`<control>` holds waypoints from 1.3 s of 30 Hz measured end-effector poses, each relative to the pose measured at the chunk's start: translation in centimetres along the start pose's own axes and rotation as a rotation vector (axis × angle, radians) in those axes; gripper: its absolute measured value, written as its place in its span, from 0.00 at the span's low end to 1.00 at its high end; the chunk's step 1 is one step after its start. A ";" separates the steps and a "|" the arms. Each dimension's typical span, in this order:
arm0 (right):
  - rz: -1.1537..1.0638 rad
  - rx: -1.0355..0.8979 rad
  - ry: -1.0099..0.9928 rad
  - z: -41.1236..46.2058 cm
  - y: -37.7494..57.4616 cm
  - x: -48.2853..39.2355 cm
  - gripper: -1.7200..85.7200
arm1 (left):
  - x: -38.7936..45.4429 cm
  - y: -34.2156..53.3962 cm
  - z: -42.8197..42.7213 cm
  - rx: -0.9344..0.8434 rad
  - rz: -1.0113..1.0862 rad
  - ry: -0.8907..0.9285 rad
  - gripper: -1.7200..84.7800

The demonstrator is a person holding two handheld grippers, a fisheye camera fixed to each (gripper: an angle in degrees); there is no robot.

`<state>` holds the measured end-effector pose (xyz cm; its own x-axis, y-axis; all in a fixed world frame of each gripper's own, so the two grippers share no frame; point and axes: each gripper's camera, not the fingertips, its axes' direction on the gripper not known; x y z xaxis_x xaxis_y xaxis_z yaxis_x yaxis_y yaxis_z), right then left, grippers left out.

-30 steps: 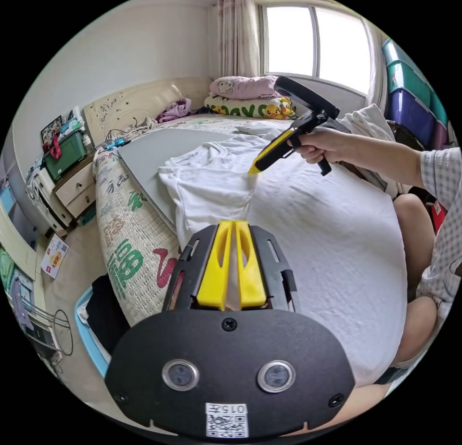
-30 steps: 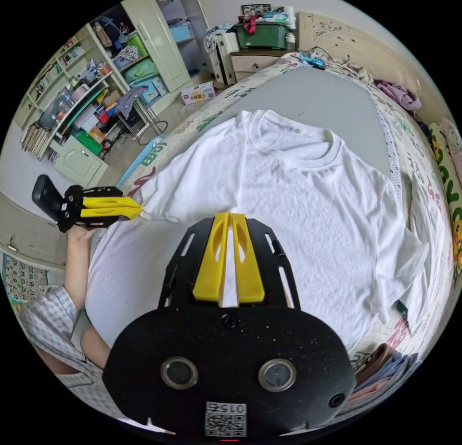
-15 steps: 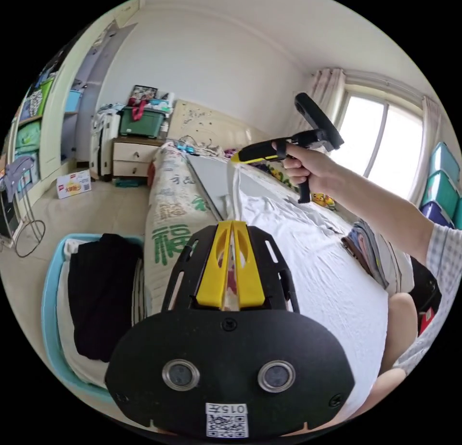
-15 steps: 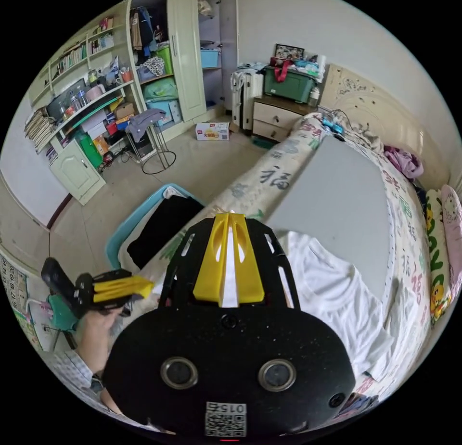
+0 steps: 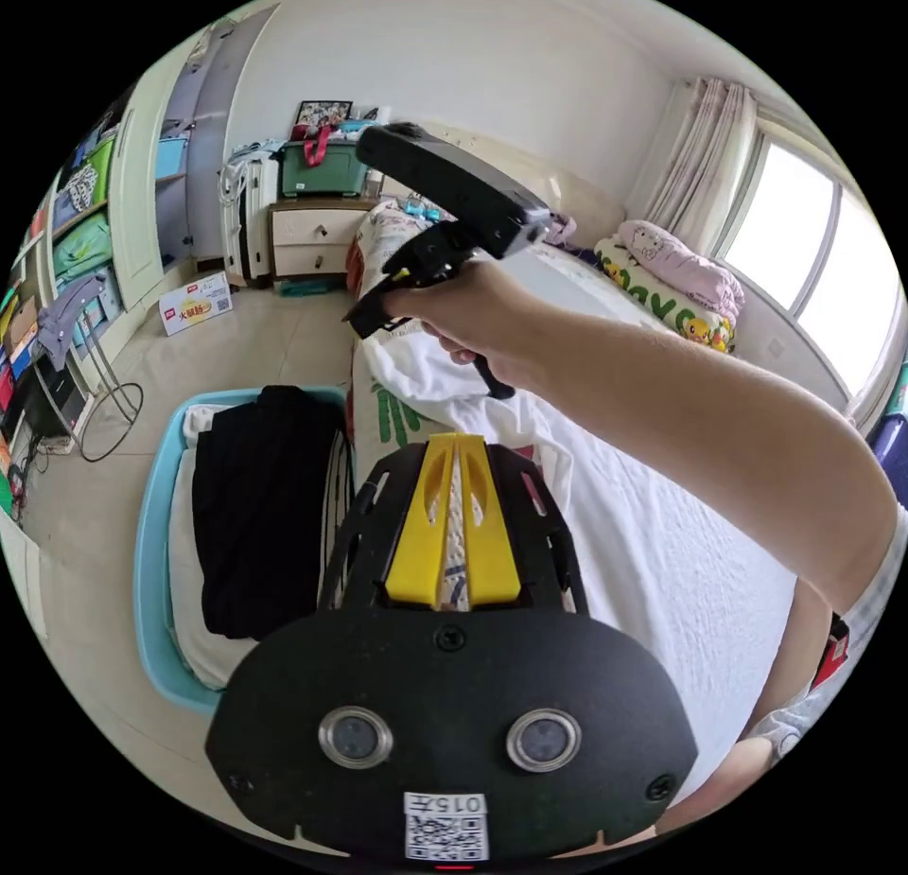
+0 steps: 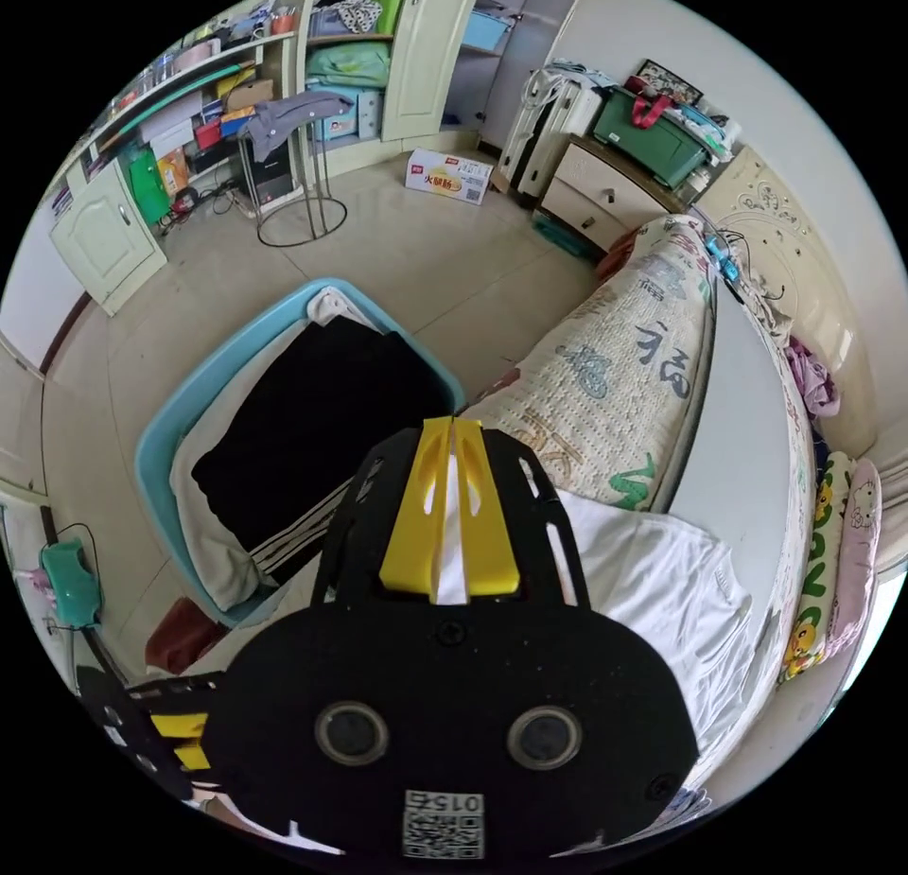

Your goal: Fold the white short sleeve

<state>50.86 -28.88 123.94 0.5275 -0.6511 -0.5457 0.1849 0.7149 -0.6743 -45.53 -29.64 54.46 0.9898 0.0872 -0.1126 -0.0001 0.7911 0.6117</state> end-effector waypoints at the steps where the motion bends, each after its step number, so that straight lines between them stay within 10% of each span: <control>1: -0.011 0.005 -0.007 -0.6 0.4 -0.2 0.07 | 0.2 -0.3 -0.1 -0.022 0.015 -0.013 0.01; 9: -0.140 0.265 -0.301 -15.9 16.1 3.9 0.09 | -0.1 -1.3 -2.7 -0.014 0.025 -0.047 0.03; 15: -0.020 0.277 -0.043 -27.8 43.9 10.3 0.10 | 1.9 2.9 -19.5 0.584 -0.103 -0.136 0.07; 25: 0.760 0.229 -0.230 -26.4 78.0 15.0 0.11 | 8.2 23.2 -26.7 0.146 -0.242 0.009 0.12; 39: 0.735 0.193 -0.261 -24.8 84.5 13.2 0.03 | 11.2 24.0 -26.2 -0.037 -0.312 0.096 0.03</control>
<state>52.88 16.60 47.44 0.7422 0.0671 -0.6668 -0.1580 0.9844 -0.0768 -38.15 6.21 47.38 0.9251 -0.1071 -0.3644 0.2938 0.8098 0.5078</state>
